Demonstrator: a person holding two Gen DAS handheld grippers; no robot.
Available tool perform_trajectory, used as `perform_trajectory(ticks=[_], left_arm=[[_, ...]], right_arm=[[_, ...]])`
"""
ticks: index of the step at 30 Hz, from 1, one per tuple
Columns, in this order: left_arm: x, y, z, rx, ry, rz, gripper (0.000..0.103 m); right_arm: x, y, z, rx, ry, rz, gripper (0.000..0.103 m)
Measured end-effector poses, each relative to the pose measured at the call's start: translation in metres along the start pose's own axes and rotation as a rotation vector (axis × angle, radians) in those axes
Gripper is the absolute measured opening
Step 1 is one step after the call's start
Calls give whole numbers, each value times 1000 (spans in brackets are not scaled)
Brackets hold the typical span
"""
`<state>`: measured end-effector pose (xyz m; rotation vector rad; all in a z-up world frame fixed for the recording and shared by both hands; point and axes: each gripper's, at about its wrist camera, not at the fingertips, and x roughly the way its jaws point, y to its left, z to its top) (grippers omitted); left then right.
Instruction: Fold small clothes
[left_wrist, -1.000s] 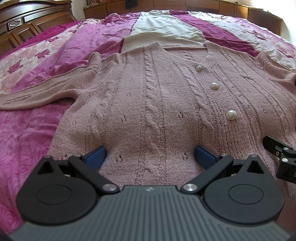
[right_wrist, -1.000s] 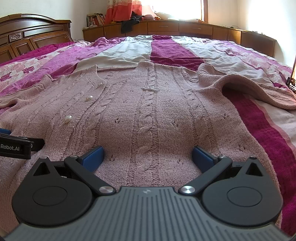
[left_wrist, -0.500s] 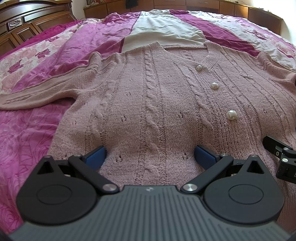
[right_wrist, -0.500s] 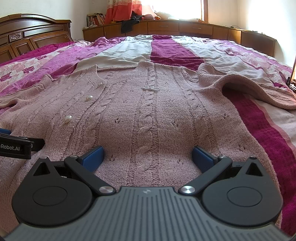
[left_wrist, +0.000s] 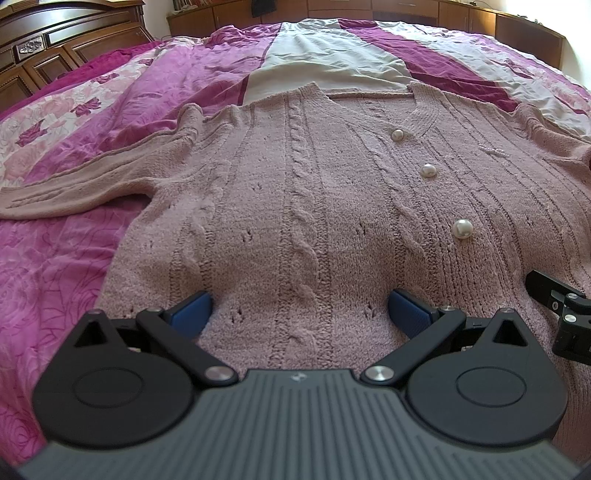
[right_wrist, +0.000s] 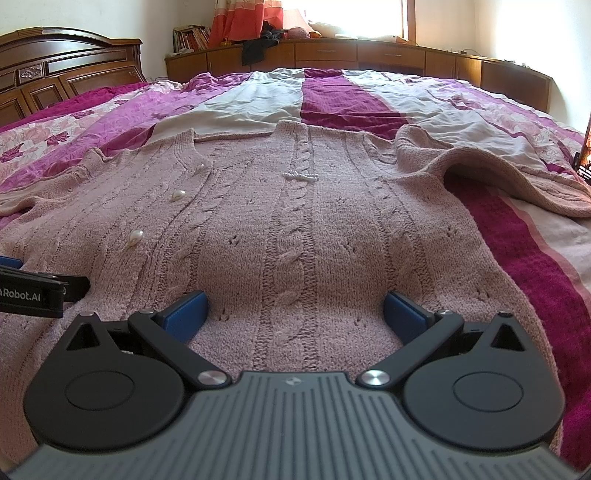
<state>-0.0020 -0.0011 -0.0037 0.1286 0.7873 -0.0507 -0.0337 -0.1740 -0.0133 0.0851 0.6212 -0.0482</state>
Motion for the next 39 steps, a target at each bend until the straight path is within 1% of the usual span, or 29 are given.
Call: perform_trajectory(ticks=[5, 11, 15, 20, 22, 24, 27, 29, 34, 39], left_arm=[[0, 0, 0, -4, 0, -4, 103], [-1, 3, 1, -16, 14, -9, 103], [-3, 6, 4, -23, 28, -16, 103], [-6, 8, 10, -38, 48, -24, 103], [-8, 10, 11, -50, 54, -26, 103], [-9, 11, 13, -60, 59, -26, 103], [-10, 12, 14, -71, 64, -25, 103], [-10, 12, 15, -70, 67, -22, 103], [-9, 10, 18, -71, 74, -10, 103], [-11, 13, 22, -87, 78, 5, 103]], right_arm=[[-1, -3, 2, 10, 11, 23, 103], [-8, -13, 8, 47, 19, 89, 103], [-16, -26, 14, 107, 27, 161, 103], [-29, -52, 23, 233, 44, 295, 103], [-37, -63, 28, 275, 39, 342, 103], [-45, -76, 33, 303, 19, 365, 103], [-56, -99, 39, 334, -10, 364, 103], [-61, -117, 43, 353, -28, 346, 103], [-66, -165, 46, 396, -64, 241, 103], [-58, -220, 44, 486, -88, 150, 103]])
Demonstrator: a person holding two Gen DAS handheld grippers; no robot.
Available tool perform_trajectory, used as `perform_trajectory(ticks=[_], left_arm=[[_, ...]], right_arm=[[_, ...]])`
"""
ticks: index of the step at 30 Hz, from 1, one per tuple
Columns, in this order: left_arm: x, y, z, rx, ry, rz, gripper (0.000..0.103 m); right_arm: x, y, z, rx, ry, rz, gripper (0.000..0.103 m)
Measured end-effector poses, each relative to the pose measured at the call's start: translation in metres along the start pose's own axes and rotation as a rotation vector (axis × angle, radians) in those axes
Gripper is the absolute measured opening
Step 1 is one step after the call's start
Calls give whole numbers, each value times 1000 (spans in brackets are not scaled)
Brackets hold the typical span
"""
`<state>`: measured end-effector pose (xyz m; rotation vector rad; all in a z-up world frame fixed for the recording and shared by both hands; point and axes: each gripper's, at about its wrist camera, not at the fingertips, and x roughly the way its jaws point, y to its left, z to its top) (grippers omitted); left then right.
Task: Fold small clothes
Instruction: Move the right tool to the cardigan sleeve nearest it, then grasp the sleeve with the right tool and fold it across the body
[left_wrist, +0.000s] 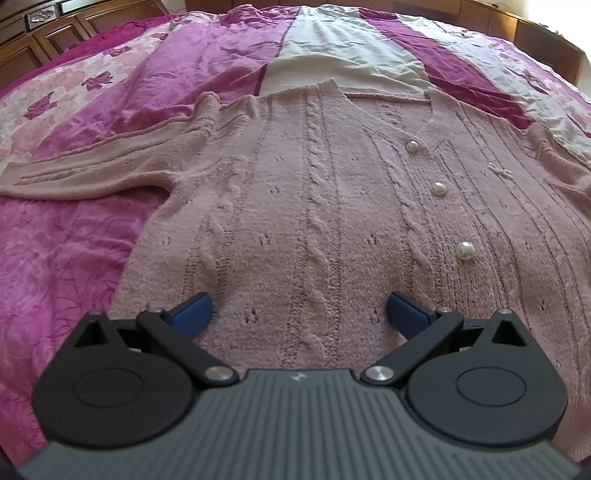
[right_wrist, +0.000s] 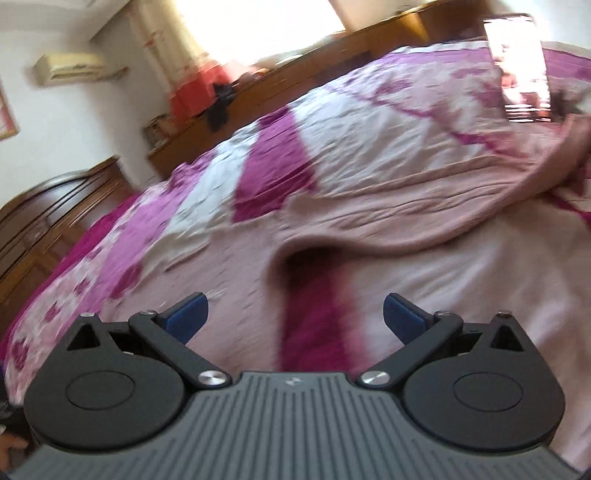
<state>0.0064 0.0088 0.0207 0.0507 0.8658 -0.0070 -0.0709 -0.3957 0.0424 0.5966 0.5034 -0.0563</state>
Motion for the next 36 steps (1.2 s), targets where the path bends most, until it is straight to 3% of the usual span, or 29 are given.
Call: perform_trajectory(ticks=[7, 16, 20, 23, 25, 27, 36], left_arm=[[-5, 7, 6, -25, -7, 38, 103], [-7, 9, 12, -20, -17, 65, 103], [-6, 10, 12, -19, -20, 70, 103], [-6, 11, 12, -17, -22, 71, 103], [-7, 12, 11, -16, -24, 71, 103], [-7, 14, 11, -19, -28, 72, 103], [-11, 28, 12, -50, -53, 73, 103]], right_arm=[[23, -60, 28, 138, -69, -104, 103], [54, -92, 64, 181, -114, -259, 100], [60, -102, 71, 234, -140, -299, 84], [63, -104, 74, 235, -161, -324, 55], [63, -107, 77, 255, -169, -319, 20], [58, -107, 80, 261, -198, -296, 8], [11, -60, 109, 163, -407, -237, 7]])
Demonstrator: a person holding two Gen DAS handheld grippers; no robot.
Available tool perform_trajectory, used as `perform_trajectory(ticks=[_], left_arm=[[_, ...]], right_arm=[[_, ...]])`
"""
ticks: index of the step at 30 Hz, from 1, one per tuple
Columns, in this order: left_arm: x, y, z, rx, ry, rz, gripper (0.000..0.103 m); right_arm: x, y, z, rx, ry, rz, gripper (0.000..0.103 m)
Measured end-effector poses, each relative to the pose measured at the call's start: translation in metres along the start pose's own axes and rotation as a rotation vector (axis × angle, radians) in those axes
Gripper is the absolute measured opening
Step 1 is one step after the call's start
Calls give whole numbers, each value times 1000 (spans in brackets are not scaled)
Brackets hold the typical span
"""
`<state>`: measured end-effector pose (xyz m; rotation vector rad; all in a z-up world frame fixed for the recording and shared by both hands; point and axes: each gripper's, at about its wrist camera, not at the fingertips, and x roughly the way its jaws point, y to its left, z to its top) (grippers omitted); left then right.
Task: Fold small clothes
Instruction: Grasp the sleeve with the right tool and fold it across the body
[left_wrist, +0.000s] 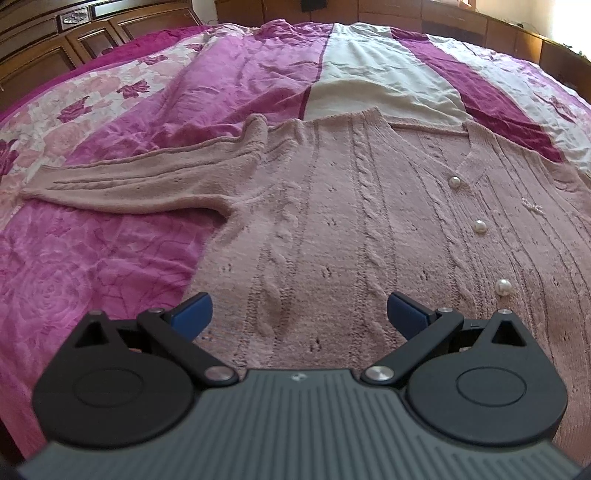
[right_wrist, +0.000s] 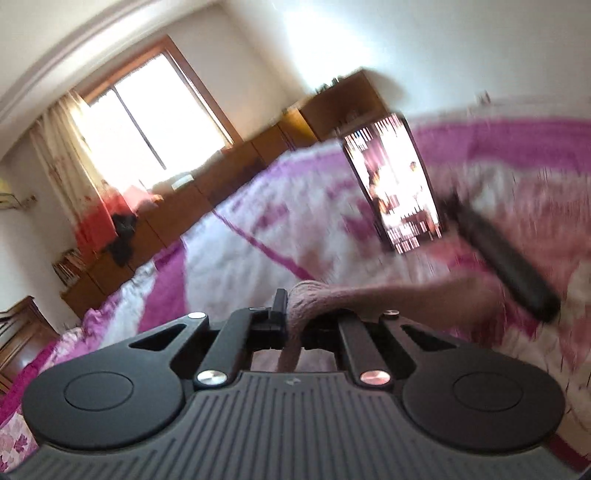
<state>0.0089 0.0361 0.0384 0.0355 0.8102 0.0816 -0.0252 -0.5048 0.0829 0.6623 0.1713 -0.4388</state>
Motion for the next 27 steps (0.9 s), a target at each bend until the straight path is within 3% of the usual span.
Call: perform_trajectory(ticks=[3, 9, 27], left_arm=[[-1, 6, 1, -5, -10, 4, 103], [-4, 19, 1, -28, -27, 5, 103], [-24, 76, 7, -127, -93, 36, 103]], right_arm=[[-8, 24, 9, -17, -22, 58, 7], [1, 87, -2, -129, 36, 162, 7], [0, 272, -131, -287, 248, 433, 7]])
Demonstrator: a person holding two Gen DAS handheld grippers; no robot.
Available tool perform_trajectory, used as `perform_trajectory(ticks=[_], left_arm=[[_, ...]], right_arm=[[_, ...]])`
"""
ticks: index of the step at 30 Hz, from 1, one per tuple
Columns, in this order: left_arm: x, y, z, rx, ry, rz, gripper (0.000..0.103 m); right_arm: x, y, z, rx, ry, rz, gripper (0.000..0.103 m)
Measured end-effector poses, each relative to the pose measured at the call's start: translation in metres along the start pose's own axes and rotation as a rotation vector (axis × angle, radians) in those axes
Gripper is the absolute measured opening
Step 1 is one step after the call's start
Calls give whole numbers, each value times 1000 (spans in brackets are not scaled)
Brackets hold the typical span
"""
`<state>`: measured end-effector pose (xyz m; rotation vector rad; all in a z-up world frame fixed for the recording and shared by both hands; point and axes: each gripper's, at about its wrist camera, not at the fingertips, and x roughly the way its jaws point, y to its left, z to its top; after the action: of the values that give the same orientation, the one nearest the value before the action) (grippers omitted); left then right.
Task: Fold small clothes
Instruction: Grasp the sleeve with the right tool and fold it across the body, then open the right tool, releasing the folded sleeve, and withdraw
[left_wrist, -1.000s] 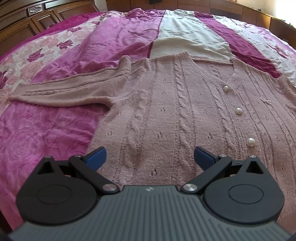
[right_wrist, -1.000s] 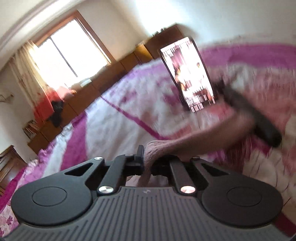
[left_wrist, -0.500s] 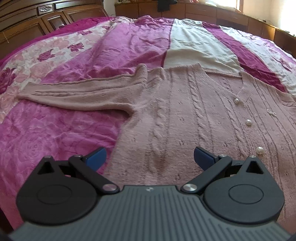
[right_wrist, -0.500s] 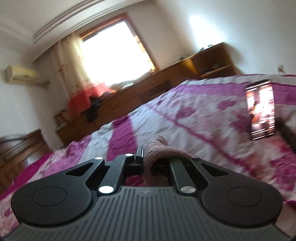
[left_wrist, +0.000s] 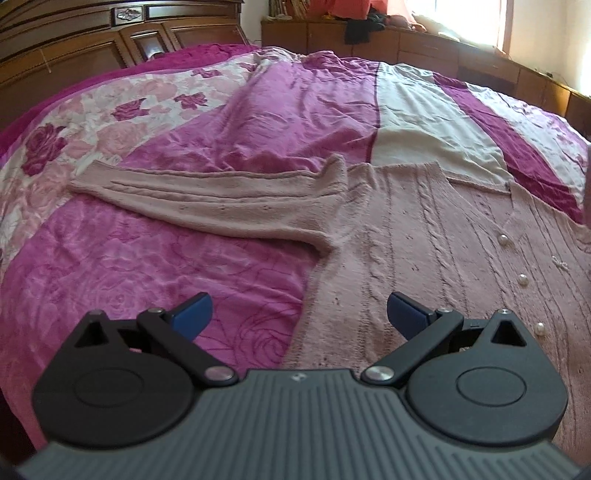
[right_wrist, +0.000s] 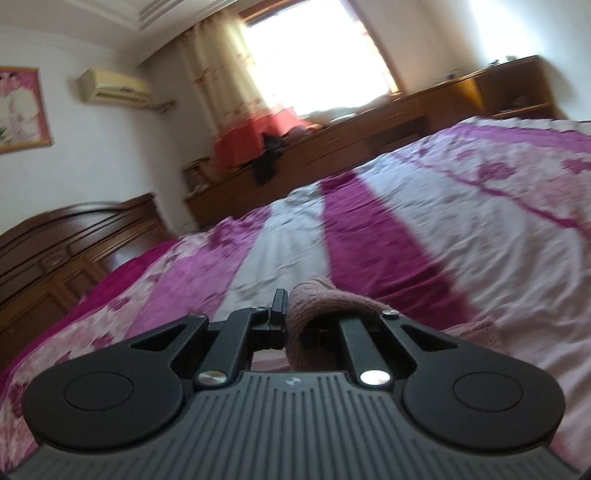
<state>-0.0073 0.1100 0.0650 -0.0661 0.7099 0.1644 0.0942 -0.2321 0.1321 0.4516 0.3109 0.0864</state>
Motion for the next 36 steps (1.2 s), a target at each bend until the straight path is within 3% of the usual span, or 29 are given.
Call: perform_trajectory(ticks=[10, 19, 23, 25, 28, 36], left_arm=[[6, 12, -7, -1, 9, 6, 103], [11, 17, -12, 3, 19, 7, 103], [11, 15, -13, 11, 20, -1, 103], [11, 14, -12, 16, 18, -9, 103], [11, 10, -11, 24, 17, -20, 103], [3, -8, -5, 59, -5, -57, 103]], right_arm=[[49, 60, -82, -131, 206, 94, 7], [84, 59, -144, -153, 380, 115, 9], [84, 54, -155, -96, 397, 136, 27], [82, 52, -153, -64, 412, 161, 45], [71, 55, -144, -61, 428, 181, 60], [25, 49, -122, -68, 471, 184, 69]])
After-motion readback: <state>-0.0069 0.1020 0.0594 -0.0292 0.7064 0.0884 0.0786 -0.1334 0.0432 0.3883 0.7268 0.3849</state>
